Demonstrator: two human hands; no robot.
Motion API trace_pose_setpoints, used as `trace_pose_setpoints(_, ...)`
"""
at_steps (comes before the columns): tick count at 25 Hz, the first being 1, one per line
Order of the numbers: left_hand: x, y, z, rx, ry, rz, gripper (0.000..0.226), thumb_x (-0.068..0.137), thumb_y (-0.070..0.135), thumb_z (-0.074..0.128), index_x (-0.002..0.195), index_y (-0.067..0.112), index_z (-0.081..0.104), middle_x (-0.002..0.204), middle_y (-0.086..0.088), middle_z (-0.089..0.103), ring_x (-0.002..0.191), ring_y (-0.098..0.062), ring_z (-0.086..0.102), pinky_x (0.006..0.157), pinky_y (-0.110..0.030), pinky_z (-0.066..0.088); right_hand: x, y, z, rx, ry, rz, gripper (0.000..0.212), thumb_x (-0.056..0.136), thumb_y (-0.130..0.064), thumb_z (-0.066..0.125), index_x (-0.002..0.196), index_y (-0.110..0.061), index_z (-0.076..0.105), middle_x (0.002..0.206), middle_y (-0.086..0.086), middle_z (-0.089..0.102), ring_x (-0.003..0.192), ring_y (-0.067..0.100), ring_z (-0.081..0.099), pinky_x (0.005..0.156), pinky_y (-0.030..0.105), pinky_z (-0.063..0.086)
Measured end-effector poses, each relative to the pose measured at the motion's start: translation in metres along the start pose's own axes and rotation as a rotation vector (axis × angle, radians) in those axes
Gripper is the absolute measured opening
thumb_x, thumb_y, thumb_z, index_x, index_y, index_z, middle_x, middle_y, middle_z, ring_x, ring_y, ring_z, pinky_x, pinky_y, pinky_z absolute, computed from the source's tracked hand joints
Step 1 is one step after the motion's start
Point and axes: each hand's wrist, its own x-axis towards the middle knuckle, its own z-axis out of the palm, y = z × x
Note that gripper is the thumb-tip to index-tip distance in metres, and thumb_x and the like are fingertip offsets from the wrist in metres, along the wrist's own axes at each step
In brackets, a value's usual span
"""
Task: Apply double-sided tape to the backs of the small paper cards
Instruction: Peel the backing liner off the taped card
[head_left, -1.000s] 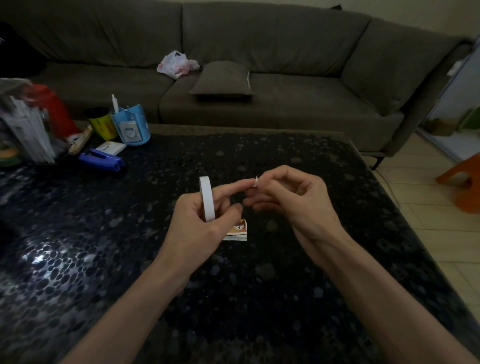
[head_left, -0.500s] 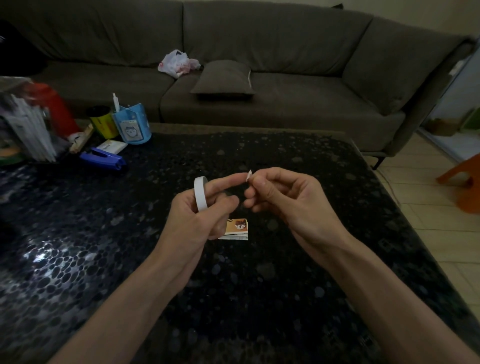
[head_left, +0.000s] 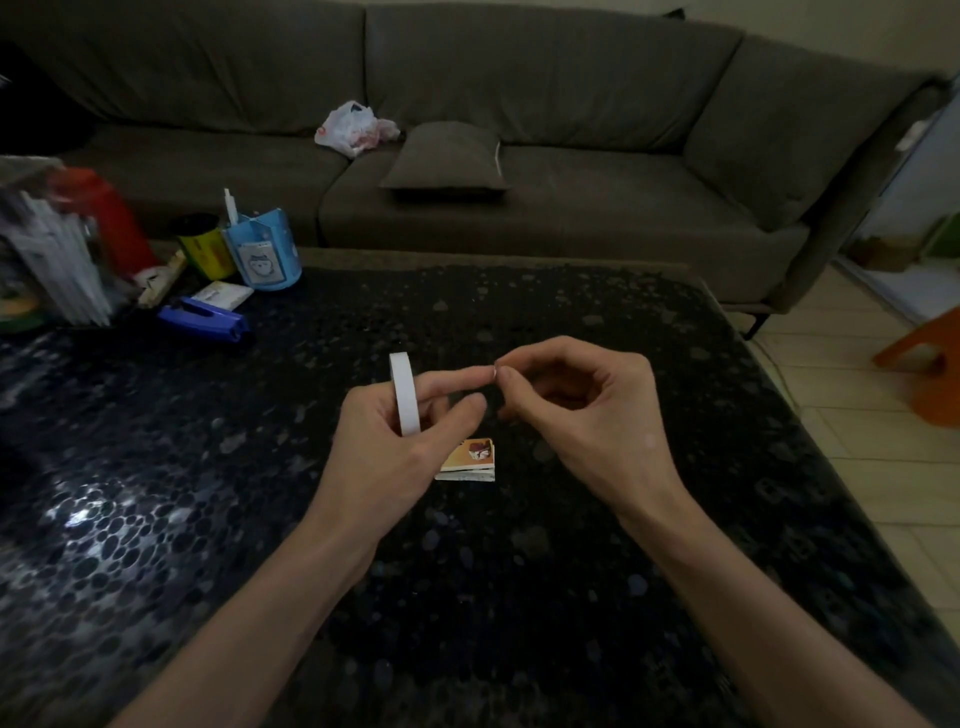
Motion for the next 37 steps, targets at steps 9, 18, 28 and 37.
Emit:
trace_pose_setpoints(9,0.000,0.007,0.003,0.052,0.078,-0.024,0.015,0.088,0.034,0.075,0.100,0.030,0.083,0.081,-0.003,0.077,0.066,0.000,0.063,0.056,-0.011,0.048,0.000,0.000,0.005,0.117,-0.013,0.115,0.013,0.089,-0.022,0.081,0.098,-0.018,0.072,0.086,0.000,0.073,0.074,0.012,0.073,0.066,0.023,0.060)
trace_pose_setpoints(18,0.000,0.008,0.006,-0.102,0.243,-0.236,0.009,0.089,0.024,0.075,0.091,0.022,0.083,0.059,0.013,0.062,0.051,0.001,0.055,0.045,-0.013,0.043,0.002,0.001,0.009,0.225,-0.017,0.276,0.003,0.096,-0.020,0.073,0.097,-0.023,0.074,0.083,-0.012,0.073,0.062,0.004,0.068,0.056,0.012,0.051)
trace_pose_setpoints(28,0.001,0.010,0.007,-0.119,0.277,-0.310,0.010,0.087,0.024,0.076,0.093,0.021,0.084,0.057,0.013,0.062,0.048,0.003,0.056,0.045,-0.010,0.043,-0.003,-0.003,0.015,-0.042,-0.057,-0.018,0.013,0.090,-0.020,0.075,0.102,-0.022,0.072,0.086,-0.012,0.069,0.081,0.007,0.070,0.069,0.016,0.055)
trace_pose_setpoints(37,0.001,0.008,0.007,-0.088,0.197,-0.276,0.025,0.097,0.013,0.064,0.092,0.025,0.084,0.054,0.017,0.060,0.048,0.001,0.056,0.044,-0.009,0.042,-0.004,0.000,0.015,-0.146,0.008,-0.079,0.013,0.093,-0.021,0.075,0.105,-0.018,0.075,0.092,-0.013,0.072,0.085,0.002,0.072,0.073,0.015,0.057)
